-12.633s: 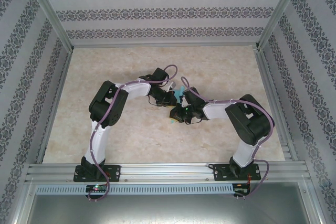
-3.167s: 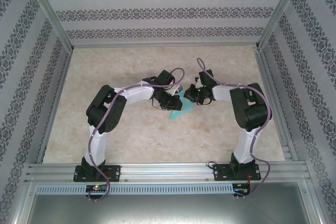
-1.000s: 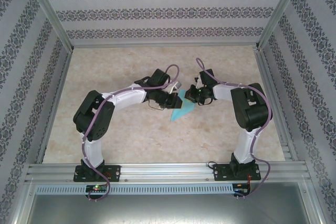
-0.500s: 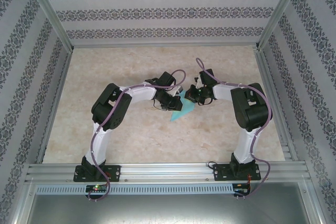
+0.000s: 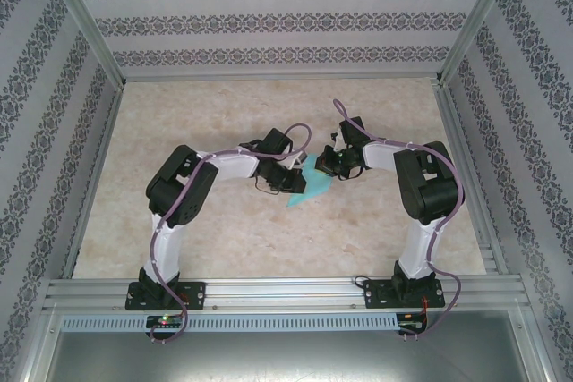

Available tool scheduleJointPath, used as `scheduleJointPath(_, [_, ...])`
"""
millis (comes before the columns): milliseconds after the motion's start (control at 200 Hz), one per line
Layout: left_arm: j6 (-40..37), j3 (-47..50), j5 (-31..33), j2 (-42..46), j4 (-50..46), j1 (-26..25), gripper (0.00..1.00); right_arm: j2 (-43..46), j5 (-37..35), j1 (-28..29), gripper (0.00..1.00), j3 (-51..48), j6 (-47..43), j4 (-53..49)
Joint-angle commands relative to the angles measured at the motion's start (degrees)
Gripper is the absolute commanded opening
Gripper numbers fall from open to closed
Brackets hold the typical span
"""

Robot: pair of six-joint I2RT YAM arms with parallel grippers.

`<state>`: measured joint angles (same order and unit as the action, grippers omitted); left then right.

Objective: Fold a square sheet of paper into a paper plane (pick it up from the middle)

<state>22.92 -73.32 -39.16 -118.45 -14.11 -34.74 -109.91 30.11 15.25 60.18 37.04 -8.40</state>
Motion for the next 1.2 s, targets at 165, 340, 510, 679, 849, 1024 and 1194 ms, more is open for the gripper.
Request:
scheduleJointPath(165, [0.9,6.7,-2.6,6.0,-6.5,0.1,0.12,-0.6,-5.4,-0.3,0.03,-0.3,-1.9,-4.8])
scheduleJointPath(340, [0.8,3.8,-2.7,10.2,-7.9,0.1,0.17,1.5,-3.5,0.4,0.06,0.7,-1.0,-3.7])
scheduleJointPath(510, [-1.3,-0.2,1.8,11.1,-10.9,0.9,0.27,5.0,-2.0,0.7,0.16,1.4,-0.3,-2.9])
scheduleJointPath(679, [-2.8,-2.9,4.7,8.7,-11.5,1.7,0.34,9.7,-2.3,0.2,0.22,0.6,-0.6,-4.1])
scheduleJointPath(849, [-3.9,-5.3,5.0,5.0,-12.0,1.9,0.38,14.1,-2.2,-0.8,0.27,-2.5,-1.1,-4.0])
scheduleJointPath(1024, [-2.7,-6.0,1.7,2.5,-9.2,2.2,0.40,17.9,-2.0,-1.8,0.31,-5.9,-1.1,-3.3])
scheduleJointPath(1194, [-2.3,-7.0,0.1,0.3,-8.0,2.4,0.40,20.1,-1.6,-2.9,0.33,-8.8,-1.4,-3.2])
